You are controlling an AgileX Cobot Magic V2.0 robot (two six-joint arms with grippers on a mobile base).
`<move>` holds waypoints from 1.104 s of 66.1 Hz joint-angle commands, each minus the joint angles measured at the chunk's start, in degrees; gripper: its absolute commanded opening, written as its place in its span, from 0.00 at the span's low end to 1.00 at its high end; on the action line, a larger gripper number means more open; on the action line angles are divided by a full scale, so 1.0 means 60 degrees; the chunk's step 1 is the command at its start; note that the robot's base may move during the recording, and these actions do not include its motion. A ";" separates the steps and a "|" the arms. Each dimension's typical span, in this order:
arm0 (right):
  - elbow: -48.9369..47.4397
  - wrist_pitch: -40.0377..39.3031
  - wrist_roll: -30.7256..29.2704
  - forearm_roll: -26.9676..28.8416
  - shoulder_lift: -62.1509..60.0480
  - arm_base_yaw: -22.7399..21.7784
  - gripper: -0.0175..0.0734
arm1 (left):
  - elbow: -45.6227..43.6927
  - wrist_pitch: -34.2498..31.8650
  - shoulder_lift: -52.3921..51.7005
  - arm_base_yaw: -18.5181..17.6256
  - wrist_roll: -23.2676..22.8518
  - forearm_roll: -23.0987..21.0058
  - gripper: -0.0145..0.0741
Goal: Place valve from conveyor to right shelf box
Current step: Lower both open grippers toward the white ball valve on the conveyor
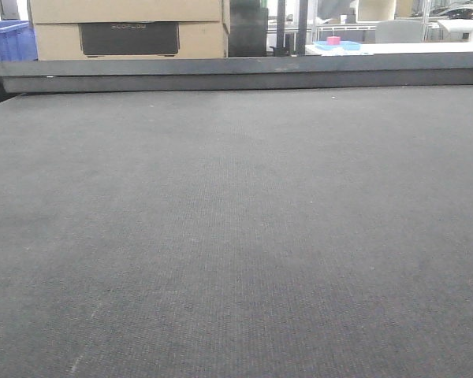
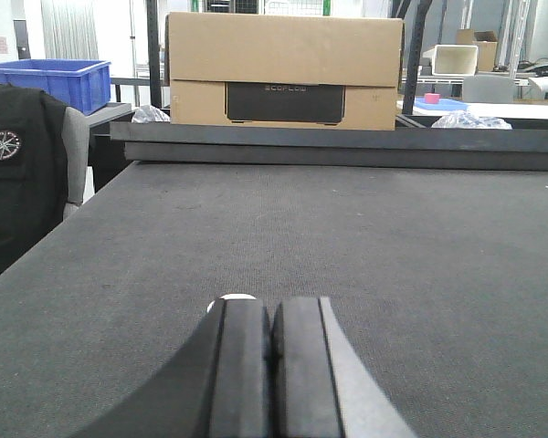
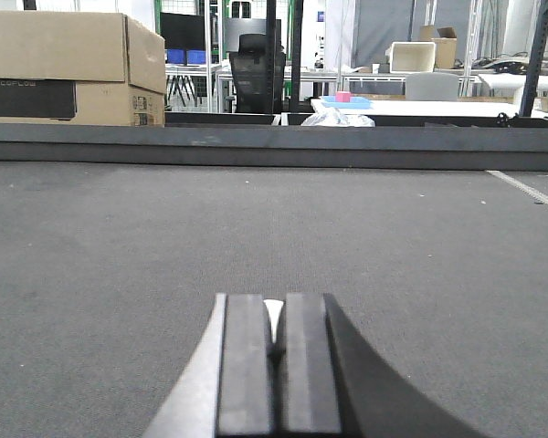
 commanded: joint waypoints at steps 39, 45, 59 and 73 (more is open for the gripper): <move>0.0004 -0.0212 -0.0010 0.0001 -0.0048 0.0029 0.01 | -0.0024 -0.0193 -0.0048 0.0049 -0.0092 -0.0021 0.04; 0.0004 -0.0212 -0.0010 0.0001 -0.0048 0.0029 0.01 | -0.0024 -0.0225 -0.0048 0.0049 -0.0092 -0.0021 0.04; 0.0004 -0.0844 -0.0010 0.0001 -0.0048 0.0029 0.01 | -0.0024 -0.1639 -0.0048 0.0049 -0.0092 -0.0021 0.04; -0.1974 0.1437 -0.0010 0.0001 -0.0048 0.0029 0.01 | -0.2046 0.1370 -0.0048 0.0049 -0.0015 -0.0005 0.04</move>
